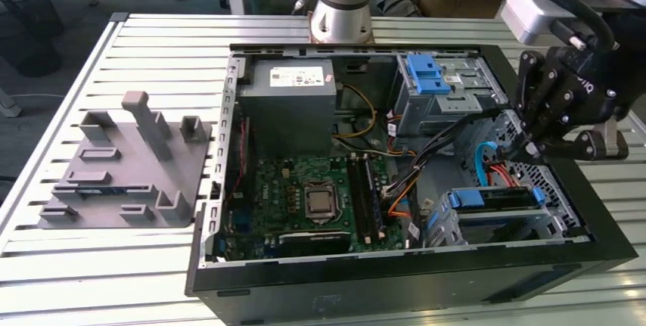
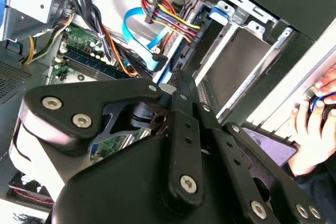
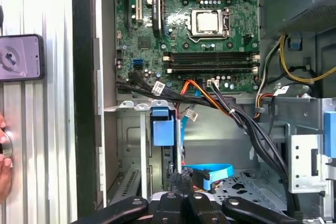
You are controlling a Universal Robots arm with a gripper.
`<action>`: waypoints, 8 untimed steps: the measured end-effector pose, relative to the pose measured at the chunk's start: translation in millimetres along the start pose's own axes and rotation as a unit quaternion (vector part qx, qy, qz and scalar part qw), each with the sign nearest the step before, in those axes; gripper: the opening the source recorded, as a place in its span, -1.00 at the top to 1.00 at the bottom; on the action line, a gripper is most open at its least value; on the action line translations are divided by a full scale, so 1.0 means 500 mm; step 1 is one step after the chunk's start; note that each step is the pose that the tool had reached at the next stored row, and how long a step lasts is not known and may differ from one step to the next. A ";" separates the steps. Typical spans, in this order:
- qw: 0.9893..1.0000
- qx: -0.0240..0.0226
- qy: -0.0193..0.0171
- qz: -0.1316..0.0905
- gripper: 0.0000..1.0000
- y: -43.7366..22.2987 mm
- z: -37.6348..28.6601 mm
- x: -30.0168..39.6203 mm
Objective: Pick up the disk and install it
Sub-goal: 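Insert the second disk wire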
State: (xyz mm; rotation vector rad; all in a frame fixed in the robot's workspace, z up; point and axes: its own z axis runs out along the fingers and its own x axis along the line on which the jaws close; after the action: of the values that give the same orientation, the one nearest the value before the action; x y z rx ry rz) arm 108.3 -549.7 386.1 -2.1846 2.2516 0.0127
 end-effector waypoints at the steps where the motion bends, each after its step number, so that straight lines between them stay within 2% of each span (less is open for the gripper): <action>1: 1.000 0.000 0.000 0.000 0.79 0.000 0.000 -0.005; 5: 1.000 0.000 0.000 0.000 0.79 0.003 0.000 -0.023; 8: 1.000 0.000 0.000 0.000 0.79 0.004 0.000 -0.029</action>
State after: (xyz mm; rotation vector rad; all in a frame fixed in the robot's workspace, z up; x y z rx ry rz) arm 106.9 -535.3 386.1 -2.1857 2.2507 0.0127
